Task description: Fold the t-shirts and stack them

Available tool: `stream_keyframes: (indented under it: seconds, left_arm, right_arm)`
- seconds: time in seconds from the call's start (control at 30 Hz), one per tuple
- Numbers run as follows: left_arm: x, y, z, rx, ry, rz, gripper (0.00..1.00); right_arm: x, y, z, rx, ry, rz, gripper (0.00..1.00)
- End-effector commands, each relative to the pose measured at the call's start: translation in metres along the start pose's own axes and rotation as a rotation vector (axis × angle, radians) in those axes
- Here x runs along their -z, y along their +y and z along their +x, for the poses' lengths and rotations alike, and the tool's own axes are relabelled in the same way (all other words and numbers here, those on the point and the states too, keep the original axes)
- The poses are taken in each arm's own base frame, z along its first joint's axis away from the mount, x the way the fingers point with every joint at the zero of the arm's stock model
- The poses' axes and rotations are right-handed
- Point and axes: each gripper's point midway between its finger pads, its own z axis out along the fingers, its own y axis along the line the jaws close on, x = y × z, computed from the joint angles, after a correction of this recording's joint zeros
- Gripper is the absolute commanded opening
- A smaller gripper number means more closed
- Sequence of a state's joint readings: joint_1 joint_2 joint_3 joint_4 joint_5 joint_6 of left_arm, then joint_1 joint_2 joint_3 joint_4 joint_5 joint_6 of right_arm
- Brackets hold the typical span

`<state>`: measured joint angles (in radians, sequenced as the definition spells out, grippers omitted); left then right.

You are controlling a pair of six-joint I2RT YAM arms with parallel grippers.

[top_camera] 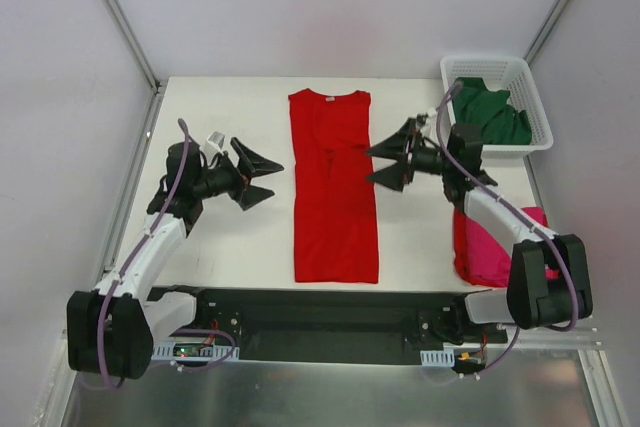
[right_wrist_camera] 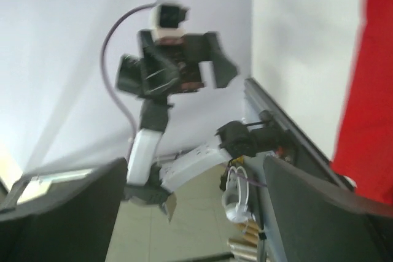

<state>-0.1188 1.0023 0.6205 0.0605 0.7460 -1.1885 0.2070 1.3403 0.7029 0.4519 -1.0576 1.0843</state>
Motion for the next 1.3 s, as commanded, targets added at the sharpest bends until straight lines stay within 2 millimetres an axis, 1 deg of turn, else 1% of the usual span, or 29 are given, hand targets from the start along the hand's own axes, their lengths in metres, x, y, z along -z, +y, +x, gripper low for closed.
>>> stream_keyframes:
  seconds: [0.0, 0.03, 0.07, 0.1, 0.13, 0.17, 0.2, 0.27, 0.3, 0.33, 0.37, 0.4, 0.43, 0.47, 0.5, 0.53, 0.57, 0.63, 0.67, 0.73, 0.77, 0.8, 0.87, 0.97, 1.03, 1.1, 1.17, 1.23, 1.27]
  left_arm:
    - [0.017, -0.098, 0.008, -0.25, 0.147, 0.277, 0.9]
    - [0.012, -0.093, 0.004, -0.23, 0.164, 0.257, 0.53]
    - [0.01, -0.094, 0.003, -0.205, 0.178, 0.253, 0.08]
    - [0.007, -0.091, 0.002, -0.181, 0.185, 0.244, 0.0]
    - [0.005, -0.087, 0.001, -0.163, 0.189, 0.237, 0.0]
    - [0.004, -0.085, 0.001, -0.153, 0.191, 0.232, 0.3]
    - [0.003, -0.081, 0.002, -0.144, 0.192, 0.225, 0.98]
    - [0.003, -0.078, 0.004, -0.151, 0.198, 0.224, 0.99]
    - [0.004, -0.078, 0.003, -0.159, 0.194, 0.226, 0.99]
    - [0.004, -0.078, 0.005, -0.167, 0.2, 0.23, 0.85]
    - [0.004, -0.073, 0.005, -0.159, 0.203, 0.215, 0.03]
    - [0.002, -0.067, 0.006, -0.142, 0.208, 0.194, 0.0]
    - [0.0, -0.059, 0.007, -0.126, 0.218, 0.174, 0.0]
    - [-0.001, -0.041, 0.012, -0.091, 0.236, 0.133, 0.18]
    - [-0.002, -0.031, 0.016, -0.072, 0.246, 0.115, 0.99]
    - [-0.001, -0.022, 0.02, -0.059, 0.252, 0.105, 0.99]
    - [0.0, -0.002, 0.029, -0.032, 0.265, 0.079, 0.99]
    - [0.005, 0.011, 0.038, -0.032, 0.262, 0.072, 0.99]
    - [0.006, 0.033, 0.045, 0.003, 0.269, 0.045, 0.99]
    - [0.009, 0.045, 0.051, 0.009, 0.267, 0.059, 0.99]
    - [0.01, 0.059, 0.059, 0.064, 0.278, 0.053, 0.99]
    - [0.012, 0.052, 0.061, 0.02, 0.289, 0.115, 0.99]
    - [0.016, 0.061, 0.07, 0.055, 0.315, 0.122, 0.99]
    - [0.025, 0.063, 0.084, 0.057, 0.372, 0.116, 0.99]
    - [0.024, 0.067, 0.088, 0.054, 0.36, 0.106, 0.99]
    - [0.023, 0.08, 0.09, 0.065, 0.331, 0.087, 0.99]
    - [0.02, 0.093, 0.089, 0.076, 0.296, 0.072, 0.99]
    - [0.019, 0.099, 0.088, 0.066, 0.28, 0.062, 0.99]
    - [0.019, 0.104, 0.09, 0.076, 0.285, 0.039, 0.99]
  right_arm:
    - [0.009, 0.132, -0.006, 0.381, 0.049, -0.201, 0.59]
    - [0.006, 0.123, -0.01, 0.323, 0.059, -0.148, 0.02]
    - [0.004, 0.119, -0.015, 0.307, 0.053, -0.131, 0.01]
    - [-0.001, 0.111, -0.019, 0.275, 0.06, -0.119, 0.01]
    - [-0.002, 0.106, -0.02, 0.267, 0.065, -0.116, 0.13]
    - [-0.002, 0.102, -0.019, 0.252, 0.069, -0.114, 0.53]
    - [-0.002, 0.091, -0.018, 0.235, 0.064, -0.104, 0.96]
    - [0.001, 0.089, -0.015, 0.254, 0.043, -0.103, 0.96]
    - [0.001, 0.086, -0.013, 0.263, 0.041, -0.102, 0.83]
    - [0.003, 0.084, -0.012, 0.262, 0.038, -0.101, 0.45]
    - [0.003, 0.08, -0.012, 0.241, 0.038, -0.092, 0.09]
    - [0.003, 0.071, -0.01, 0.212, 0.047, -0.079, 0.06]
    - [0.002, 0.053, -0.006, 0.174, 0.061, -0.057, 0.3]
    - [0.004, 0.04, 0.0, 0.149, 0.074, -0.043, 0.58]
    - [0.006, 0.026, 0.004, 0.146, 0.073, -0.029, 0.94]
    - [0.01, -0.005, 0.013, 0.085, 0.073, 0.008, 1.0]
    - [0.015, -0.012, 0.02, 0.1, 0.061, 0.012, 0.97]
    - [0.023, -0.038, 0.031, 0.125, 0.053, 0.031, 0.96]
    - [0.027, -0.058, 0.043, 0.107, 0.062, 0.049, 0.96]
    - [0.034, -0.073, 0.056, 0.129, 0.062, 0.056, 0.96]
    - [0.037, -0.089, 0.064, 0.093, 0.067, 0.071, 0.96]
    - [0.039, -0.094, 0.067, 0.091, 0.066, 0.073, 0.96]
    - [0.046, -0.107, 0.071, 0.029, 0.049, 0.085, 0.96]
    - [0.052, -0.101, 0.076, -0.021, -0.009, 0.072, 0.96]
    - [0.054, -0.105, 0.091, -0.015, -0.001, 0.063, 0.96]
    - [0.058, -0.132, 0.096, -0.077, -0.035, 0.109, 0.96]
    - [0.058, -0.141, 0.089, -0.084, -0.092, 0.131, 0.96]
    - [0.057, -0.131, 0.081, -0.016, -0.114, 0.113, 0.96]
    - [0.058, -0.135, 0.083, -0.019, -0.104, 0.136, 0.96]
